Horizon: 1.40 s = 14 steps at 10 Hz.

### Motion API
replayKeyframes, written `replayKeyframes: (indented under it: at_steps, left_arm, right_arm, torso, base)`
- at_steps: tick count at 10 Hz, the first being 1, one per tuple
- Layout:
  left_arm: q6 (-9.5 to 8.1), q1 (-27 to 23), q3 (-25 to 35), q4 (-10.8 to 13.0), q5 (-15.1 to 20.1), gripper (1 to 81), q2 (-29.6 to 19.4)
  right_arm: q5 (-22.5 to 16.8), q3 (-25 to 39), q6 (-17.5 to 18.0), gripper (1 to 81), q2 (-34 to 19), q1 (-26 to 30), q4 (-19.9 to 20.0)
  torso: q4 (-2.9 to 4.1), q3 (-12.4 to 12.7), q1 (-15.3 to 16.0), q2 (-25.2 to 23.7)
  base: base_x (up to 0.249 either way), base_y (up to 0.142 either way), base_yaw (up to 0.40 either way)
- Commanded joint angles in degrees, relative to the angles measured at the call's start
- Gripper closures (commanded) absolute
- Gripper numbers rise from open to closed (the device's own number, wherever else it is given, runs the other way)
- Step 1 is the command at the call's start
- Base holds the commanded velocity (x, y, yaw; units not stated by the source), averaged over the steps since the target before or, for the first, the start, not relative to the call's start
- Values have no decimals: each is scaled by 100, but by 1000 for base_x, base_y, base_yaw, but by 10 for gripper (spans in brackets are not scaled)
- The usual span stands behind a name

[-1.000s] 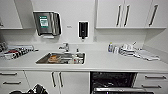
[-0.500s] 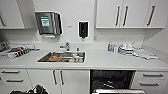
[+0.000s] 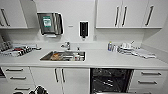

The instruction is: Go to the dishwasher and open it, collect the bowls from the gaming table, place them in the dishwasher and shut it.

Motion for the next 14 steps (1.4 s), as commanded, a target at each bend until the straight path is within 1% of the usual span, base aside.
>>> replayKeyframes:
  at_steps: [1,8,10,11,12,13,14]
  left_arm:
    - [34,-578,121,26,58,10,-137]
    - [34,-525,130,26,58,10,-76]
    - [34,-499,112,26,58,10,-84]
    - [34,-420,68,34,58,10,-58]
    - [43,-289,-71,43,58,10,3]
    - [86,-44,-263,52,67,10,73]
    - [218,352,-580,43,24,10,178]
  right_arm:
    - [-643,-130,-45,10,-42,390,93]
    - [-643,-112,-54,10,-77,347,84]
    - [-651,-103,-63,10,-77,364,84]
    - [-660,-120,-288,10,-60,355,6]
    - [-660,-156,-859,10,-25,303,-21]
    - [-652,-233,-1426,10,2,189,-21]
    - [-660,-384,-1987,10,54,57,-21]
  torso:
    - [0,0,0,0]
    - [0,5,-7,-5]
    - [0,0,-5,-2]
    - [0,2,-9,-5]
    - [0,0,-5,0]
    - [0,0,-5,-2]
    - [0,0,-5,-2]
  base:
    - [-78,0,0]
    - [-83,0,0]
    - [0,0,0]
    - [0,0,0]
    - [0,0,0]
    - [0,0,0]
    - [0,0,0]
